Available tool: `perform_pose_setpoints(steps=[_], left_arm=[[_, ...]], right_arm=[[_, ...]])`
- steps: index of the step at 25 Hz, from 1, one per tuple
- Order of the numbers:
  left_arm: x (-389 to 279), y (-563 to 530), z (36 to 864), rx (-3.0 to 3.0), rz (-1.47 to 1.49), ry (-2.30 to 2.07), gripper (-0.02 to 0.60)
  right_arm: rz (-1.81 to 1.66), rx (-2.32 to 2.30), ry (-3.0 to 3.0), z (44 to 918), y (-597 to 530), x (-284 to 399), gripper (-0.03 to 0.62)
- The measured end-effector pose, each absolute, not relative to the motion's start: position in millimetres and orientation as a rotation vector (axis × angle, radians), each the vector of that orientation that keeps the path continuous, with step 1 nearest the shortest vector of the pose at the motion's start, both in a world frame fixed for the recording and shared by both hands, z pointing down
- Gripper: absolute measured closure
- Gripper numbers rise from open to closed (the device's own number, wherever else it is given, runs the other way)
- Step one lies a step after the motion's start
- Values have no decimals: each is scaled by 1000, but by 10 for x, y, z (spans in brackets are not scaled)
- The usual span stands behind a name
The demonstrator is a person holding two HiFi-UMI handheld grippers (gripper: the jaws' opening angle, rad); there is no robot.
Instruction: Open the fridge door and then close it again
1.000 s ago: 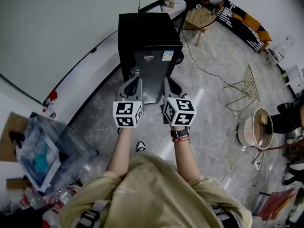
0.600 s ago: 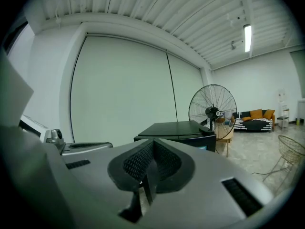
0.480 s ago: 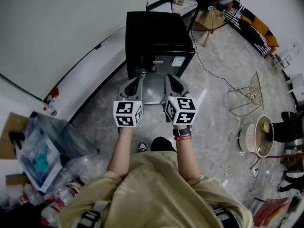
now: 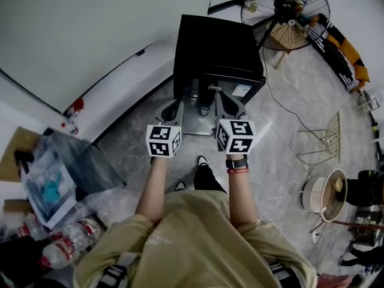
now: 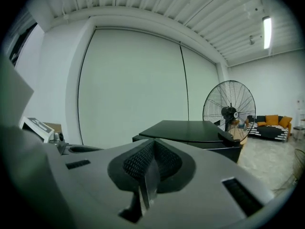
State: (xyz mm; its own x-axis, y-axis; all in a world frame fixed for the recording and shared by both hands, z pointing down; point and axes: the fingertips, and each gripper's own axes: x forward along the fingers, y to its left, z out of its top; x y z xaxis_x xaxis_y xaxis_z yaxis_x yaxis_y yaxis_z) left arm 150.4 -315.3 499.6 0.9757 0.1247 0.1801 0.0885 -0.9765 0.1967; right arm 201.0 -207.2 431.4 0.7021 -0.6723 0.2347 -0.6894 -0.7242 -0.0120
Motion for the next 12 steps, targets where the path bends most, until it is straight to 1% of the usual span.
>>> perform_pose_setpoints(steps=[8,12], left_arm=[[1842,-3409,5385,2899,392,73,560],[1965,-3525,5565,2877,436,49,548]], right_arm=[[380,2626,-1269,4443,-2355,2459,577],[355,2527,-1319,4422,-2514,2622,577]])
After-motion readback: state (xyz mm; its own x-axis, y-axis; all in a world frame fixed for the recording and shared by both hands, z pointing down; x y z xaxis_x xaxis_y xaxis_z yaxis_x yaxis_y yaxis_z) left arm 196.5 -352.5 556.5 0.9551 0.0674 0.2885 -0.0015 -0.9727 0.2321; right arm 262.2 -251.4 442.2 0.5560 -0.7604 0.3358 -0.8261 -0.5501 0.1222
